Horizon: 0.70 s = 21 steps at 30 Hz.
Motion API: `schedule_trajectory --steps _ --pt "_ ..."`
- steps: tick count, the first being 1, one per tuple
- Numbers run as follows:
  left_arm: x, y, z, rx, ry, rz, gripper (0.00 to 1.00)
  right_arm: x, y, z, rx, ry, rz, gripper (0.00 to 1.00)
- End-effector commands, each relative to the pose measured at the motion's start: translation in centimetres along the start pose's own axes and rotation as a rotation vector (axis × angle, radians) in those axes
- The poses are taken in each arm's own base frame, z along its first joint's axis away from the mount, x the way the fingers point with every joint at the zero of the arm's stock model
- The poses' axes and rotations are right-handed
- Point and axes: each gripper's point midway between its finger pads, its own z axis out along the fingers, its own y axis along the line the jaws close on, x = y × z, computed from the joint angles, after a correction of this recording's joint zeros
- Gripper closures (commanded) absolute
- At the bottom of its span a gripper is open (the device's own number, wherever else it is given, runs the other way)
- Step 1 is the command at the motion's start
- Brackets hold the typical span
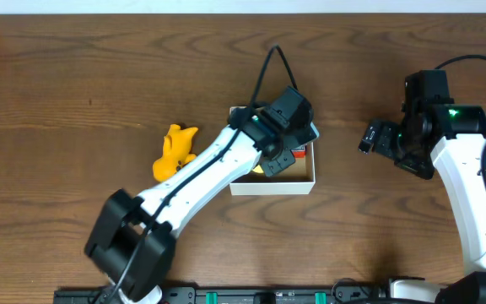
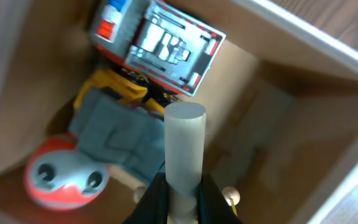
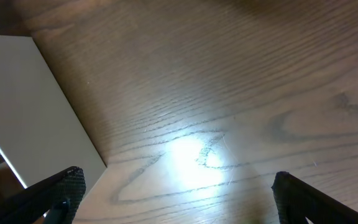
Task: Pack container
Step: 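Carry the yellow stick toy into the box and release it, then move the left gripper to the orange duck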
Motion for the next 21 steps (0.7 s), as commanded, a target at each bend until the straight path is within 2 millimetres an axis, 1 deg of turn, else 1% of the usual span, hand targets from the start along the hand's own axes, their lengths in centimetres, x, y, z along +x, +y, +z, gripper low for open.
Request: schedule_trajectory --steps 1,3,6,8,9,10,11,15,17,19,21 --pt "0.0 0.2 0.7 -0.002 0.016 0.024 0.94 0.2 -0.1 0.1 0.000 0.008 -0.011 0.01" --pt "0.2 0.1 1.0 0.003 0.029 0.024 0.93 0.2 -0.1 0.1 0.000 0.008 -0.011 0.01" --pt "0.4 0.0 1.0 0.004 0.033 0.024 0.78 0.2 -0.1 0.1 0.000 0.008 -0.011 0.01" --pt "0.5 0.0 0.9 0.006 0.039 0.024 0.77 0.2 -0.1 0.1 0.000 0.008 -0.011 0.01" --pt "0.6 -0.1 0.9 0.008 0.043 0.024 0.66 0.2 0.0 0.1 0.000 0.007 -0.011 0.01" --pt "0.7 -0.1 0.9 0.009 0.047 0.024 0.52 0.2 -0.1 0.1 0.000 0.008 -0.011 0.01" --pt "0.7 -0.1 0.9 0.009 0.047 0.025 0.47 0.2 -0.1 0.1 0.000 0.007 -0.012 0.01" --pt "0.8 0.0 0.7 0.002 0.052 0.025 0.47 0.2 -0.2 0.1 0.008 0.008 -0.019 0.01" --pt "1.0 0.5 0.1 -0.026 0.053 0.025 0.47 0.3 -0.3 0.1 0.014 0.010 -0.019 0.01" --pt "1.1 1.1 -1.0 -0.068 0.048 0.025 0.47 0.3 -0.3 0.1 0.015 0.010 -0.019 0.01" --pt "1.0 1.9 -2.9 -0.124 0.026 0.022 0.47 0.2 -0.4 0.1 0.018 0.008 -0.018 0.01"
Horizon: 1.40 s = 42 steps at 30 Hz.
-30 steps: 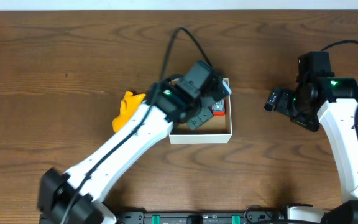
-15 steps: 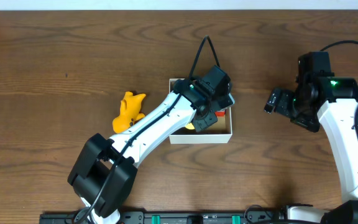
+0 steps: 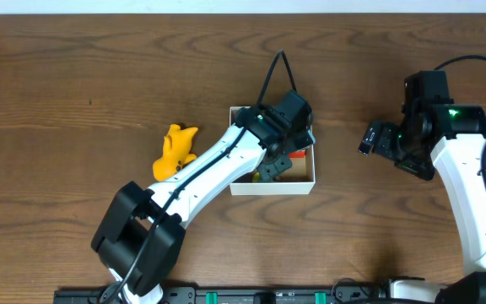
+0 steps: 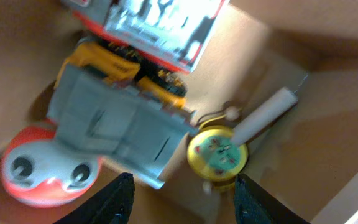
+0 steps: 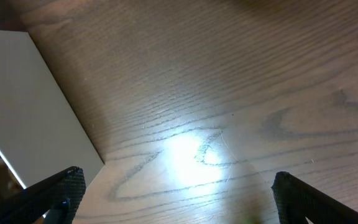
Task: Pack container
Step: 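Move the left gripper to the orange duck, then grasp the orange duck and carry it into the box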
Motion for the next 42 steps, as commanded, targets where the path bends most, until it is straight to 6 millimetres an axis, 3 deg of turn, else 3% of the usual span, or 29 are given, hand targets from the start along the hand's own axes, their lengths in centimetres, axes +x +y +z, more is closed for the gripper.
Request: schedule_trajectory --steps 1,7,10,13,17,22,32,42 --pt "-0.2 2.2 -4.5 -0.132 -0.065 -0.007 0.47 0.0 -0.3 0.1 0.015 -0.002 -0.014 0.01" --pt "2.1 5.8 -11.5 -0.244 -0.171 -0.110 0.41 0.0 -0.3 0.1 0.016 -0.003 -0.014 0.01" --pt "5.2 9.8 -13.6 -0.297 -0.192 -0.299 0.37 0.0 -0.3 0.1 0.016 -0.003 -0.014 0.01" --pt "9.7 14.3 -13.8 -0.339 -0.162 -0.544 0.34 -0.1 -0.4 0.1 0.022 -0.006 -0.015 0.01" --pt "14.2 17.2 -11.7 -0.273 -0.127 -0.739 0.32 -0.1 -0.4 0.1 0.022 -0.007 -0.014 0.01" --pt "17.9 18.6 -7.1 -0.140 -0.070 -0.887 0.29 -0.2 -0.4 0.1 0.020 -0.010 -0.014 0.01" --pt "18.3 15.9 1.1 0.101 0.098 -0.907 0.29 -0.2 -0.4 0.1 0.020 -0.010 -0.014 0.01" --pt "18.7 13.8 5.1 0.182 0.211 -0.899 0.28 -0.3 -0.3 0.1 0.018 -0.014 -0.014 0.01"
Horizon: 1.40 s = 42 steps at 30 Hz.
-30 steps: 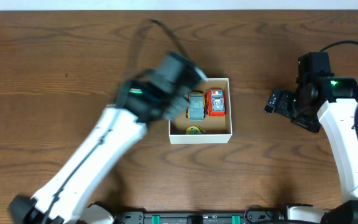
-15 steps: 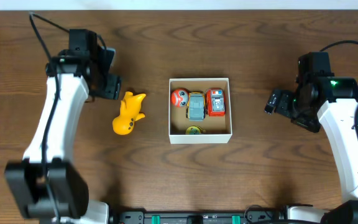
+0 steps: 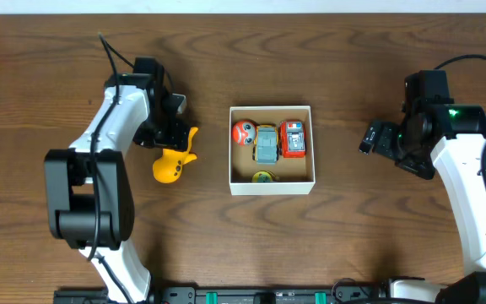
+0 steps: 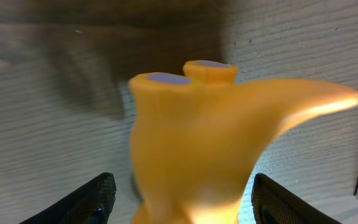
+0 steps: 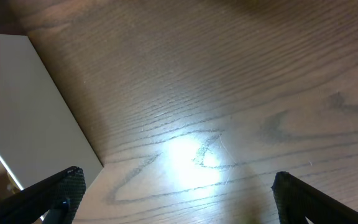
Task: Pack container
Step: 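Grasp the orange duck and carry it into the box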
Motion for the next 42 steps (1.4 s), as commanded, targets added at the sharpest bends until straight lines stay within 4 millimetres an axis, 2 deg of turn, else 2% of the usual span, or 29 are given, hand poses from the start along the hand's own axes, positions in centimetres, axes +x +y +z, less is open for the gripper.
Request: schedule_trajectory --steps 1,3,6,8,11,15,19,21,24,26,29,34,37,42 --pt "0.8 -0.1 1.6 0.021 0.056 -0.024 0.29 0.0 -0.3 0.1 0.013 -0.003 -0.014 0.01" --pt "1.1 -0.2 1.9 0.027 0.077 -0.027 0.36 0.0 -0.3 0.1 0.013 -0.003 -0.014 0.01" --pt "1.3 -0.3 1.5 0.027 0.077 -0.036 0.56 0.0 -0.3 0.1 0.014 -0.003 -0.014 0.01" --pt "1.2 -0.4 0.7 0.024 0.063 -0.045 0.66 0.0 -0.3 0.1 0.014 -0.003 -0.015 0.01" --pt "0.8 -0.6 -1.2 0.016 0.008 -0.071 0.68 0.0 -0.3 0.1 0.014 -0.003 -0.015 0.01" --pt "-0.2 -1.6 -5.5 0.025 -0.128 -0.051 0.69 0.0 -0.3 0.1 0.013 -0.003 -0.015 0.01" --pt "-1.2 -5.3 -11.4 0.105 -0.326 0.030 0.85 0.0 -0.3 0.1 0.013 -0.004 -0.014 0.01" --pt "-1.3 -7.1 -14.3 0.100 -0.425 0.109 0.89 0.0 -0.3 0.1 0.013 -0.004 -0.014 0.01" --pt "-0.9 -10.3 -17.1 0.093 -0.522 0.264 0.90 0.0 -0.3 0.1 0.013 -0.004 -0.014 0.01" --pt "-0.4 -12.7 -17.9 0.099 -0.551 0.363 0.91 0.0 -0.3 0.1 0.013 -0.004 -0.014 0.01" --pt "0.5 -16.5 -17.6 0.119 -0.542 0.517 0.92 0.0 -0.3 0.1 0.013 -0.003 -0.014 0.01" --pt "2.2 -22.5 -14.4 0.148 -0.457 0.783 0.92 0.0 -0.3 0.1 0.013 -0.003 -0.014 0.01" --pt "2.4 -23.9 -12.2 0.140 -0.402 0.845 0.92 0.0 -0.3 0.1 0.013 -0.003 -0.014 0.01" --pt "1.3 -24.3 -8.0 0.105 -0.315 0.855 0.92 0.0 -0.3 0.1 0.014 -0.003 -0.014 0.01"
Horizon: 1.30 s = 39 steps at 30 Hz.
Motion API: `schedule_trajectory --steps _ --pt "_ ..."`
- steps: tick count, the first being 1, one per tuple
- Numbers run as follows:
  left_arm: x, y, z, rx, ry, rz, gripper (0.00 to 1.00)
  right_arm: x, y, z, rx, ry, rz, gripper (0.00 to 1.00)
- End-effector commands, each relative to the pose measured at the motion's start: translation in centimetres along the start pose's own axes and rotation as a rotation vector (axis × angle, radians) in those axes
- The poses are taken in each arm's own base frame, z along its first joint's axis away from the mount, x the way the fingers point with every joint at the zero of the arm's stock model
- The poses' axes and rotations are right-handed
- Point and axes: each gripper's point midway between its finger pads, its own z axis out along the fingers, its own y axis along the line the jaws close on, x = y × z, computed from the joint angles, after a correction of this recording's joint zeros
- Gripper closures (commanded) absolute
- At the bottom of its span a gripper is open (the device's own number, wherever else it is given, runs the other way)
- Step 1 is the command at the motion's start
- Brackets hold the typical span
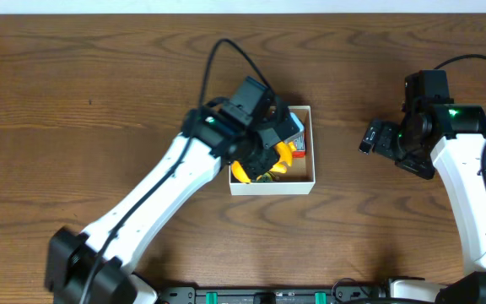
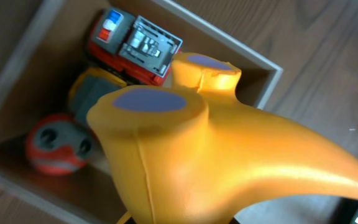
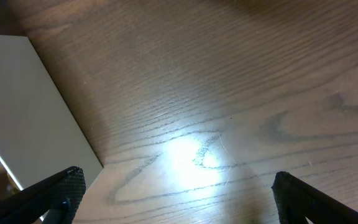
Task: Pack container
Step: 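Grasp the orange duck and carry it into the box, then push the duck down into the box's front with the left gripper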
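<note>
The white box (image 1: 272, 187) stands mid-table. My left gripper (image 1: 264, 157) is over it, shut on a yellow rubber animal toy (image 2: 229, 155), which fills most of the left wrist view and hides the fingers. Under the toy, in the box (image 2: 244, 57), lie a red truck (image 2: 135, 43), a grey-and-yellow car (image 2: 87, 93) and a round red toy (image 2: 58, 148). In the overhead view the yellow toy (image 1: 283, 153) shows beneath the wrist. My right gripper (image 1: 368, 137) hangs open to the right of the box, nothing between its fingers (image 3: 64, 186).
The right wrist view shows the box's white outer wall (image 3: 30, 106) at the left and bare wood table (image 3: 216, 93) under the open fingers. The left arm (image 1: 154, 198) stretches diagonally from the front edge to the box.
My left gripper was open around the yellow toy on the table left of the box. Now it is shut on the toy and holds it over the box. The right arm has not moved.
My left gripper was inside the box, shut on a grey-handled yellow piece. Then it was open and that piece lay in the box's front corner. Then it stood open at the yellow toy left of the box, and now it holds that toy above the box.
</note>
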Motion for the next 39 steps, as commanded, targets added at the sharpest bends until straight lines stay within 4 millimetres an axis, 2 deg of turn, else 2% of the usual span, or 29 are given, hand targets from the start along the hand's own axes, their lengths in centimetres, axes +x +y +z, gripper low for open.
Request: schedule_trajectory --steps 1,6,7,9,12,13,14,17,20,22,26,29,32,34,37,38,39 --pt "0.2 1.1 2.1 -0.016 0.046 0.022 0.92 0.0 -0.3 0.1 0.013 -0.001 -0.014 0.01" --pt "0.5 1.8 4.8 -0.005 0.077 0.012 0.91 0.0 -0.3 0.1 0.014 0.000 -0.014 0.01" --pt "0.6 1.9 5.2 -0.003 0.081 0.011 0.86 0.1 -0.3 0.1 0.014 0.000 -0.014 0.01" --pt "0.7 2.0 5.7 0.000 0.089 0.009 0.67 0.0 -0.3 0.1 0.014 0.000 -0.014 0.01" --pt "0.9 2.0 5.9 0.004 0.098 0.006 0.57 0.0 -0.3 0.1 0.014 -0.001 -0.015 0.01" --pt "0.9 2.0 5.9 0.004 0.099 0.006 0.46 0.0 -0.3 0.1 0.014 -0.002 -0.014 0.01" --pt "0.9 2.0 5.9 0.004 0.099 0.006 0.42 0.0 -0.3 0.1 0.014 -0.002 -0.015 0.01" --pt "0.9 1.9 5.6 0.003 0.097 0.005 0.41 0.0 -0.4 0.1 0.021 -0.004 -0.015 0.01" --pt "0.4 1.8 4.4 -0.006 0.074 0.004 0.40 0.0 -0.5 0.1 0.025 -0.005 -0.022 0.01" --pt "-0.3 1.7 3.1 -0.020 0.040 0.013 0.40 0.0 -0.5 0.1 0.028 -0.005 -0.022 0.01" --pt "-2.0 1.4 -1.0 -0.068 -0.065 0.040 0.39 -0.1 -0.6 0.1 0.031 -0.008 -0.022 0.01" --pt "-2.5 2.2 -4.2 -0.173 -0.121 0.053 0.39 -0.2 -0.5 0.1 0.029 -0.012 -0.021 0.01" --pt "-2.9 2.7 -6.1 -0.238 -0.160 0.059 0.38 -0.2 -0.5 0.1 0.028 -0.012 -0.021 0.01" --pt "-3.3 2.6 -6.7 -0.245 -0.181 0.063 0.38 -0.2 -0.5 0.1 0.028 -0.012 -0.021 0.01" --pt "-3.4 2.8 -6.3 -0.244 -0.178 0.062 0.38 -0.1 -0.5 0.1 0.029 -0.010 -0.021 0.01" --pt "-3.3 2.9 -5.8 -0.241 -0.170 0.061 0.40 -0.1 -0.6 0.1 0.030 -0.009 -0.021 0.01" --pt "-3.2 3.0 -5.3 -0.236 -0.159 0.059 0.50 -0.1 -0.6 0.1 0.031 -0.007 -0.021 0.01"
